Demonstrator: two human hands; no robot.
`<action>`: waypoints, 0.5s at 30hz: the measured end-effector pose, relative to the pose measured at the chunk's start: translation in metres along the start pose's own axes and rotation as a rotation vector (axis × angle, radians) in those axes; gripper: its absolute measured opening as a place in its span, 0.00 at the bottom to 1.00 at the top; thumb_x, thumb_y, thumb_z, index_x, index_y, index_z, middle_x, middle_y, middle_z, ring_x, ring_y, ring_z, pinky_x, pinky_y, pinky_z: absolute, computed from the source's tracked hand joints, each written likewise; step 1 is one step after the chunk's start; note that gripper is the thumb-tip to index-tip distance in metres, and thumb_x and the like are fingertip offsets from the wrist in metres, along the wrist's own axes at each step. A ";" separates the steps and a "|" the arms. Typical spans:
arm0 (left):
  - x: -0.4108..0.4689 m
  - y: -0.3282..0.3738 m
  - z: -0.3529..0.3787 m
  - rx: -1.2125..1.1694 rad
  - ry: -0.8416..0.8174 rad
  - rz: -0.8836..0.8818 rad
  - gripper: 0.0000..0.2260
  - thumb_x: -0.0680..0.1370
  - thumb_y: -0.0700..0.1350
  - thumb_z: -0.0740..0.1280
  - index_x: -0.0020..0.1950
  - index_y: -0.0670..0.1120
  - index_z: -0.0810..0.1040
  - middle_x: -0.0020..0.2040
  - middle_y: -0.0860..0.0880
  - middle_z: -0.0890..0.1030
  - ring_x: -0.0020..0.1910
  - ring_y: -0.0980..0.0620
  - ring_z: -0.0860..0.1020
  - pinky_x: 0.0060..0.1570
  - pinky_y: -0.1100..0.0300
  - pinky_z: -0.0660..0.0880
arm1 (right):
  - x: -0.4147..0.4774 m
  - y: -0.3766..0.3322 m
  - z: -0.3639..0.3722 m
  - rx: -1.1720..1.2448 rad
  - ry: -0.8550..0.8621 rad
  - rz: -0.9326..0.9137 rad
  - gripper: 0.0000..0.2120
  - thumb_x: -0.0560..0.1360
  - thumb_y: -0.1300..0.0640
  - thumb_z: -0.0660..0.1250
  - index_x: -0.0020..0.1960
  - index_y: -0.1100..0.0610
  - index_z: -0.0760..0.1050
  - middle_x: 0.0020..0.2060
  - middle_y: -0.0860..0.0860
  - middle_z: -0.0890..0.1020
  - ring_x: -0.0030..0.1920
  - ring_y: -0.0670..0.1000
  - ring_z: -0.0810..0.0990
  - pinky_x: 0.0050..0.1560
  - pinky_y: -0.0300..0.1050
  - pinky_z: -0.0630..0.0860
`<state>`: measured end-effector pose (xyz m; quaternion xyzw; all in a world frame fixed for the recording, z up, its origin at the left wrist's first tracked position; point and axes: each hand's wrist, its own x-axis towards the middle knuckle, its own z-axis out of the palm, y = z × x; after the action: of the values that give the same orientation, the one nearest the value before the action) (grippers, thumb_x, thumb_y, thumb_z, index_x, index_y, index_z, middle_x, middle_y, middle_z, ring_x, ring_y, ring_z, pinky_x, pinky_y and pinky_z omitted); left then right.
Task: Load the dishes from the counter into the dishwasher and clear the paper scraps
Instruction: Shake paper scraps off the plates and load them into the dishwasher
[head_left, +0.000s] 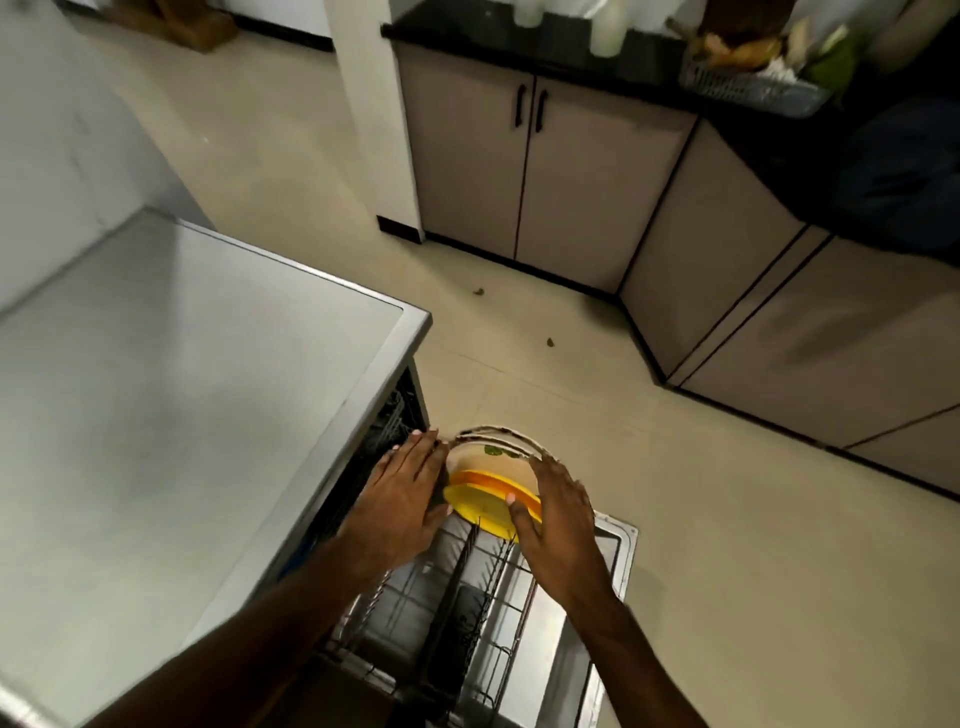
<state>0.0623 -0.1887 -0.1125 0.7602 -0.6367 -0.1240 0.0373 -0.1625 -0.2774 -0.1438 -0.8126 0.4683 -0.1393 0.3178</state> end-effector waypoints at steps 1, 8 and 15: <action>-0.014 0.000 -0.012 0.011 0.020 -0.009 0.36 0.79 0.64 0.52 0.84 0.48 0.52 0.84 0.49 0.50 0.83 0.49 0.48 0.80 0.47 0.50 | -0.003 -0.010 -0.006 0.001 -0.010 -0.032 0.28 0.84 0.42 0.56 0.82 0.51 0.60 0.80 0.50 0.63 0.81 0.49 0.57 0.81 0.48 0.47; -0.112 -0.023 -0.071 -0.011 0.138 -0.184 0.37 0.80 0.59 0.65 0.84 0.48 0.54 0.84 0.48 0.50 0.83 0.49 0.48 0.80 0.51 0.50 | -0.010 -0.101 -0.026 -0.028 -0.121 -0.224 0.33 0.83 0.35 0.51 0.83 0.48 0.56 0.82 0.47 0.58 0.82 0.48 0.52 0.82 0.55 0.49; -0.231 -0.065 -0.100 -0.015 0.256 -0.423 0.36 0.79 0.63 0.58 0.83 0.46 0.58 0.83 0.46 0.54 0.82 0.46 0.52 0.78 0.49 0.54 | -0.017 -0.193 -0.006 0.017 -0.288 -0.434 0.32 0.84 0.37 0.55 0.84 0.47 0.53 0.83 0.47 0.53 0.83 0.47 0.47 0.82 0.57 0.47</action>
<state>0.1119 0.0390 0.0031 0.8858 -0.4524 -0.0364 0.0966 -0.0447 -0.1956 -0.0136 -0.9028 0.2319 -0.0910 0.3506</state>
